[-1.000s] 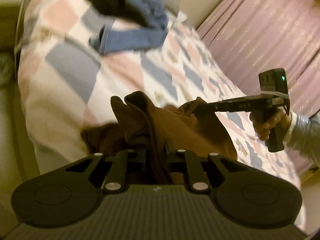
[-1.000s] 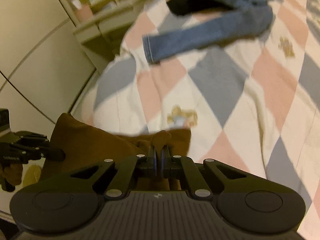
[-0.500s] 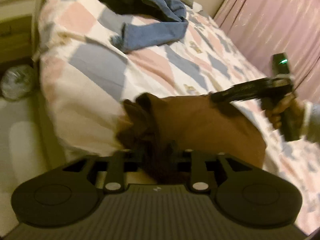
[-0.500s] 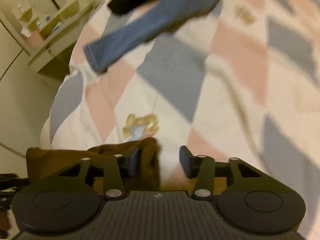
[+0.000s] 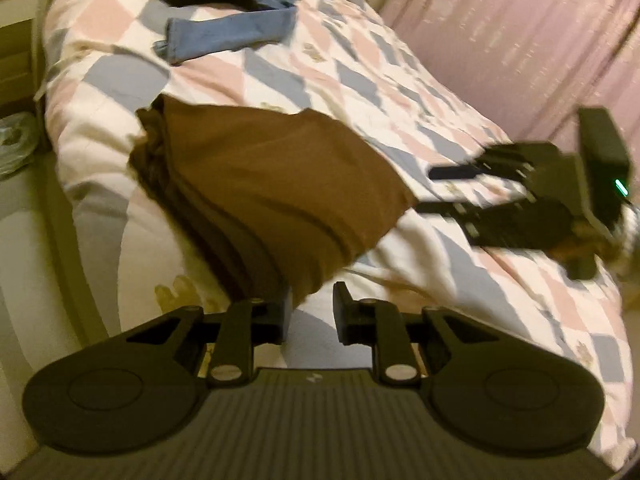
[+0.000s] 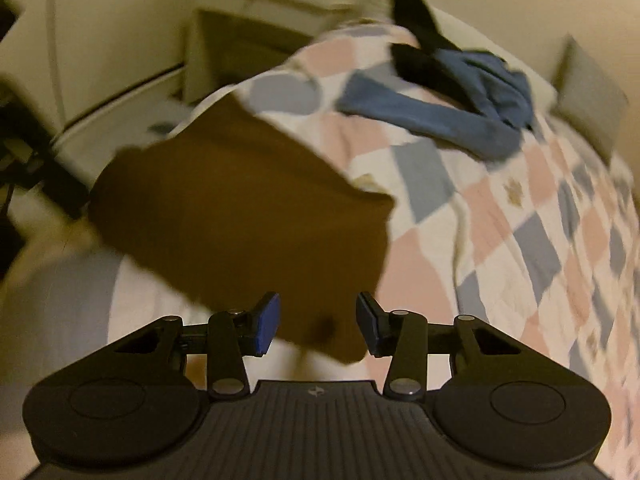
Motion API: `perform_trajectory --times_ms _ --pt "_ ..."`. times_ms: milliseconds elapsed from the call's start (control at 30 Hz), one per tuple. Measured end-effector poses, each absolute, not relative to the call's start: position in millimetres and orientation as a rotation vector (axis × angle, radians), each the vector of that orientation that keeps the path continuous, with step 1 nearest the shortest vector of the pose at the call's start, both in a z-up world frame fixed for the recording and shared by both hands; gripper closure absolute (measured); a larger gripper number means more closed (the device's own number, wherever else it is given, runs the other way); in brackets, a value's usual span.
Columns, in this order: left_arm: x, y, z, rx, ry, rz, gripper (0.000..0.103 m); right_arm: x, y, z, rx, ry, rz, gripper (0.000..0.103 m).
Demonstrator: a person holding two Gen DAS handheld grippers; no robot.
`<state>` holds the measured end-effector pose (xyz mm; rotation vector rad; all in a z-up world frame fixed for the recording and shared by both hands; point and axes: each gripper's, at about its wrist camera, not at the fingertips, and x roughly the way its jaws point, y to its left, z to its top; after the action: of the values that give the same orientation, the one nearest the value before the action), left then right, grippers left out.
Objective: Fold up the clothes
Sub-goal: 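Lift and fold the shirt bundle over with both tools onto the quilt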
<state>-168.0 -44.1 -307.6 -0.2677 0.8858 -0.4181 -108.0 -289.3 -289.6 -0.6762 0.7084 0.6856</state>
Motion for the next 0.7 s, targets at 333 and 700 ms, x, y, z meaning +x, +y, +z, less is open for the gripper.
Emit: perform_trajectory --times_ms 333,700 --pt "-170 -50 -333 -0.303 0.816 -0.348 0.086 -130 -282 -334 -1.042 0.450 0.720 0.053" --pt "-182 -45 -303 0.057 0.730 -0.533 0.103 -124 -289 -363 -1.315 0.353 0.720 0.103"
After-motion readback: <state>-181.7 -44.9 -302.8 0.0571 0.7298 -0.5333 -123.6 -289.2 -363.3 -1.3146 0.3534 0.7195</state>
